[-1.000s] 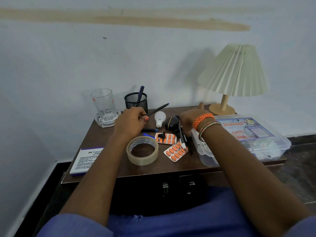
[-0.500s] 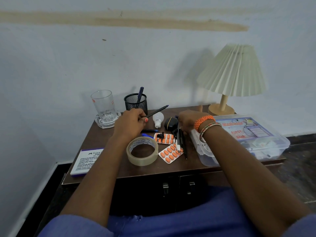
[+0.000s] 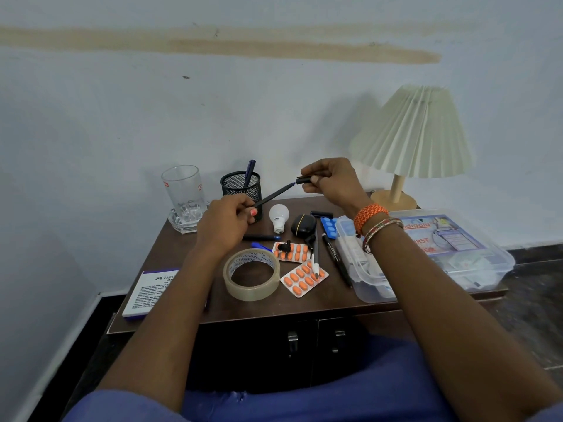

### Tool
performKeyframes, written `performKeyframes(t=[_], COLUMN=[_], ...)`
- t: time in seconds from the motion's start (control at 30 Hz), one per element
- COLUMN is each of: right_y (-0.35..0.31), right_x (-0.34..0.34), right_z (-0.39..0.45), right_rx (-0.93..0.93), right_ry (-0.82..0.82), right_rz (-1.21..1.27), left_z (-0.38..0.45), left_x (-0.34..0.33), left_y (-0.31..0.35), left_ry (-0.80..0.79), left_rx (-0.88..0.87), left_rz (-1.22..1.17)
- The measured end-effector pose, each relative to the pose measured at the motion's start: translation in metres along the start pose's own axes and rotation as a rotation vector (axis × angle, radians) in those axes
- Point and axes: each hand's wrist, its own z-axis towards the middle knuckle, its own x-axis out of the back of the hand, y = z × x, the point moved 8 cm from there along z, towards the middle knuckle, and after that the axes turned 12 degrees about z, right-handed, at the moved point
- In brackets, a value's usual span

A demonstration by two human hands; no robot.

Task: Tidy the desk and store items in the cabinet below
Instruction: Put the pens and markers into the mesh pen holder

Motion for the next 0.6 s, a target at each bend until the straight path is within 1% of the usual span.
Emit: performKeyframes(t=[0.13, 0.3, 0.43, 0.5, 0.6], right_y=[0.0, -0.004, -0.011, -0.012, -0.013], right_x=[-0.004, -0.005, -0.009, -0.006, -0.002], right_z=[-0.003, -0.006, -0.009, -0.01, -0.01], right_rx=[-0.017, -0.017, 0.002, -0.017, -0.025], right_ry=[-0.039, -0.092, -0.132, -0.097, 0.019], right_rz=[0.049, 0.052, 0.05, 0.188, 0.458], left_z=[-0.001, -0.002, -0.003, -0.003, -0.003], left_x=[0.003, 0.005, 0.008, 0.012, 0.012], left_y=[0.001, 0.002, 0.008, 0.01, 0.019], left_ry=[0.012, 0.003, 0.018, 0.043, 0.048], left_rx=[-0.01, -0.037, -0.06, -0.063, -0.074], left_rz=[-0.013, -0.043, 0.005, -0.017, -0.08])
